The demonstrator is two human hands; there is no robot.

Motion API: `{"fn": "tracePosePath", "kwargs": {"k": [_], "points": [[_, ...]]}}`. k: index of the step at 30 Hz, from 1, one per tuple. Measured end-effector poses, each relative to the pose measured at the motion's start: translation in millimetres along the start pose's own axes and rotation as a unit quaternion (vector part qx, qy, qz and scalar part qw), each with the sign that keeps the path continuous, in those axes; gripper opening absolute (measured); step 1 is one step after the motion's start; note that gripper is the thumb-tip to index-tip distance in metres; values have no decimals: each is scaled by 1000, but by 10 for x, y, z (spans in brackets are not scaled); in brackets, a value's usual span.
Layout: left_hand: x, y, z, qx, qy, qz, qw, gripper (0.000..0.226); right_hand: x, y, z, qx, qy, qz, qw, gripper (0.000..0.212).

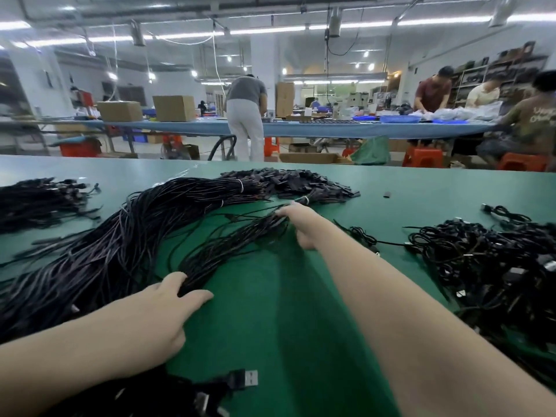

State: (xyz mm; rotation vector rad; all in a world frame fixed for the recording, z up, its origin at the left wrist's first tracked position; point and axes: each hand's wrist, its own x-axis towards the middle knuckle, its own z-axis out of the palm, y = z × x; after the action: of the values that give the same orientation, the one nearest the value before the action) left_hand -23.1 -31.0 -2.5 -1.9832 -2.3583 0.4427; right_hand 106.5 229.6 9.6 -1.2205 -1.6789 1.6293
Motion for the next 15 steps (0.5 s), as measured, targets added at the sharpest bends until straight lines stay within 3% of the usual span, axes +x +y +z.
{"fn": "tracePosePath", "kwargs": {"k": [6, 8, 10, 13, 15], "points": [[205, 116, 16, 83, 4, -89, 993, 42, -470, 134, 97, -237, 11, -97, 967, 63], [285, 110, 6, 89, 26, -75, 993, 31, -844, 278, 132, -292, -7, -114, 950, 61], [336, -5, -60, 24, 50, -61, 997, 32, -1323, 456, 96, -319, -22, -130, 939, 61], [292, -225, -207, -122, 102, -112, 981, 39, -2119, 805, -57, -346, -29, -156, 925, 60], [220, -272, -267, -111, 97, -145, 978, 39, -2562, 1021, -205, -376, -18, -181, 908, 58]]}}
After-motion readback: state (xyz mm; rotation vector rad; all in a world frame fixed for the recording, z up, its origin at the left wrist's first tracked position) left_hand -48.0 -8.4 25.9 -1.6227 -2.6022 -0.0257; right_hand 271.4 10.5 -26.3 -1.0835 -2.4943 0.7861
